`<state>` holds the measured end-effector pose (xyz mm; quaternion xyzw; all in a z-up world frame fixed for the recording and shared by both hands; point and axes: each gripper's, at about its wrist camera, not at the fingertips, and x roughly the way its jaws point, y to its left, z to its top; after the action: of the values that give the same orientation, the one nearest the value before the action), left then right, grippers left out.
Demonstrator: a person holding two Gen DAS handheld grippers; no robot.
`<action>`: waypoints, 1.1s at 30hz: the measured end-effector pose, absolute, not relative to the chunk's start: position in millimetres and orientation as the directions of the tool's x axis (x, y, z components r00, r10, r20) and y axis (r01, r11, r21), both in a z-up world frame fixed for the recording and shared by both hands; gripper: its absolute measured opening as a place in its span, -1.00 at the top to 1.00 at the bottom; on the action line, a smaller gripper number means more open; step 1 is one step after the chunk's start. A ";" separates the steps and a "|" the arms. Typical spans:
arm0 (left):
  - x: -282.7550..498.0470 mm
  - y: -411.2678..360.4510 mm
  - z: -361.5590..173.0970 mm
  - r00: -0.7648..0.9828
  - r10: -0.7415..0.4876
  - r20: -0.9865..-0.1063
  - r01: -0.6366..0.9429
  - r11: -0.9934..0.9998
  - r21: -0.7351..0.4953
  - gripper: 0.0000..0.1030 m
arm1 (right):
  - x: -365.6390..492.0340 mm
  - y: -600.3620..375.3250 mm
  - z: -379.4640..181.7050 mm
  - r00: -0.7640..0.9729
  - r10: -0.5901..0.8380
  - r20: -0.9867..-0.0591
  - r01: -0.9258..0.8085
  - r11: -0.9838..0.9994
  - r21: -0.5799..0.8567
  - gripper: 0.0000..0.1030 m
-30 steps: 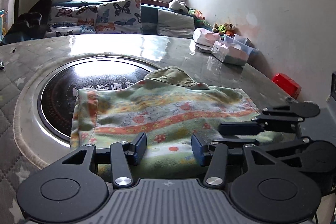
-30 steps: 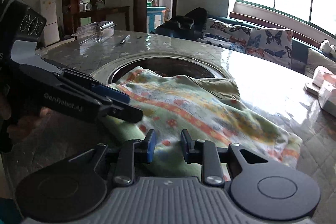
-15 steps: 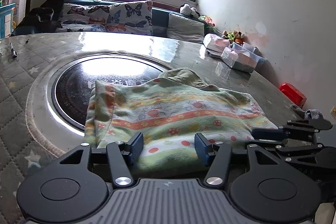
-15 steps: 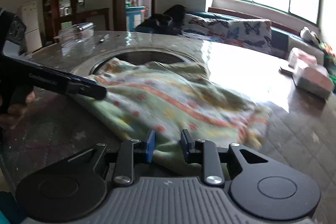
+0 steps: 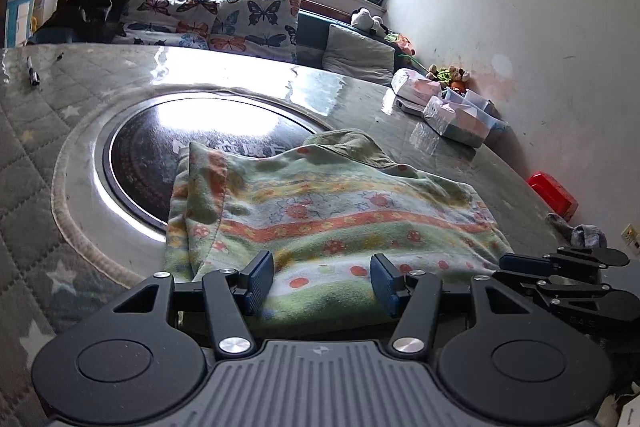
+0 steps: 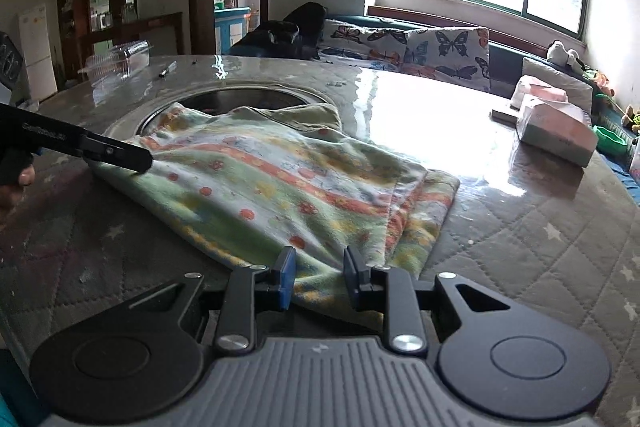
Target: Fold clothes
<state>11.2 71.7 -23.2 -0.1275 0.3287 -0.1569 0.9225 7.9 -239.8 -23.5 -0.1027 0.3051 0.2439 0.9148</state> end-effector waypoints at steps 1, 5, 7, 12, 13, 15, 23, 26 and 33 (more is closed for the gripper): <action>9.6 70.8 -23.1 0.732 -0.379 -0.566 0.207 0.915 -0.345 -0.11 | 8.7 -241.5 -22.5 0.693 0.380 -0.613 -0.510 0.859 -0.044 0.53; 6.9 69.1 -20.5 0.725 -0.391 -0.566 0.214 0.910 -0.355 -0.13 | 6.8 -249.2 -20.3 0.692 0.361 -0.625 -0.506 0.860 -0.063 0.53; 7.1 69.2 -18.7 0.723 -0.396 -0.566 0.216 0.908 -0.360 -0.13 | 7.1 -252.8 -18.3 0.689 0.358 -0.630 -0.500 0.864 -0.056 0.53; 7.6 69.4 -14.2 0.717 -0.409 -0.564 0.221 0.901 -0.373 -0.25 | 20.8 -257.1 -13.0 0.676 0.383 -0.629 -0.478 0.878 0.021 0.54; 7.8 69.4 -13.4 0.716 -0.412 -0.564 0.222 0.900 -0.375 -0.33 | 24.7 -256.5 -13.4 0.677 0.384 -0.628 -0.476 0.879 0.025 0.53; 8.7 70.7 -10.9 0.722 -0.406 -0.560 0.220 0.902 -0.371 -0.35 | 32.5 -255.4 -14.2 0.678 0.385 -0.626 -0.470 0.882 0.032 0.53; 21.9 79.1 -15.2 0.725 -0.380 -0.574 0.196 0.913 -0.357 -0.35 | 58.8 -254.4 -19.5 0.675 0.392 -0.626 -0.454 0.888 0.066 0.52; 26.1 82.8 -16.4 0.722 -0.378 -0.580 0.187 0.913 -0.362 -0.35 | 59.5 -255.3 -16.2 0.677 0.390 -0.624 -0.457 0.888 0.059 0.44; 42.9 80.0 -3.1 0.741 -0.365 -0.564 0.192 0.920 -0.343 -0.42 | 78.1 -249.1 -8.4 0.695 0.389 -0.605 -0.456 0.888 0.048 0.34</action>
<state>42.9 80.0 -3.1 -0.1323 0.3268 -0.1508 0.9235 78.1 -249.1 -8.4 -0.0530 0.3157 0.2301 0.9190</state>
